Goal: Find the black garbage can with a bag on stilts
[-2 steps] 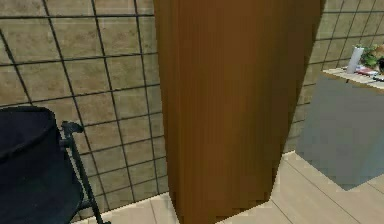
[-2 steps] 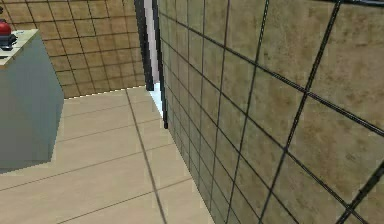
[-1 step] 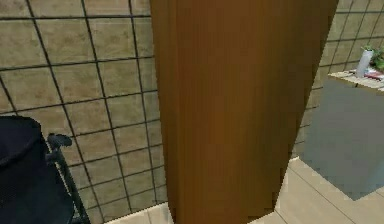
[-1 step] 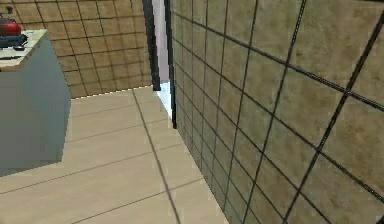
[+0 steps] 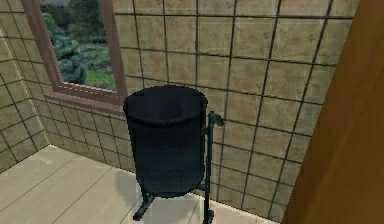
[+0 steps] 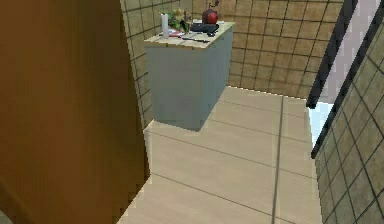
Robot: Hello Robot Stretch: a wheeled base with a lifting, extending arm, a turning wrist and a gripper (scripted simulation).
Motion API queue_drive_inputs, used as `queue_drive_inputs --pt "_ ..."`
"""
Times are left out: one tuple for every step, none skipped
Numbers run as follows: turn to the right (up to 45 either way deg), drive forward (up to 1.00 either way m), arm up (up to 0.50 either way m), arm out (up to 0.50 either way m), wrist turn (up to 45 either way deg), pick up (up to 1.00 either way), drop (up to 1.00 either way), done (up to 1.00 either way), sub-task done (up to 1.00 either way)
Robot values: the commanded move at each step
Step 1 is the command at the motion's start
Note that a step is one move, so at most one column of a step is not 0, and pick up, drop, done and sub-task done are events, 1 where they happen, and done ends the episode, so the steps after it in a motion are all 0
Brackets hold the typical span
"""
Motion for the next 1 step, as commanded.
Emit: queue_drive_inputs --pt "0.0 0.0 0.0 0.0 0.0 0.0 0.0 1.0 0.0"
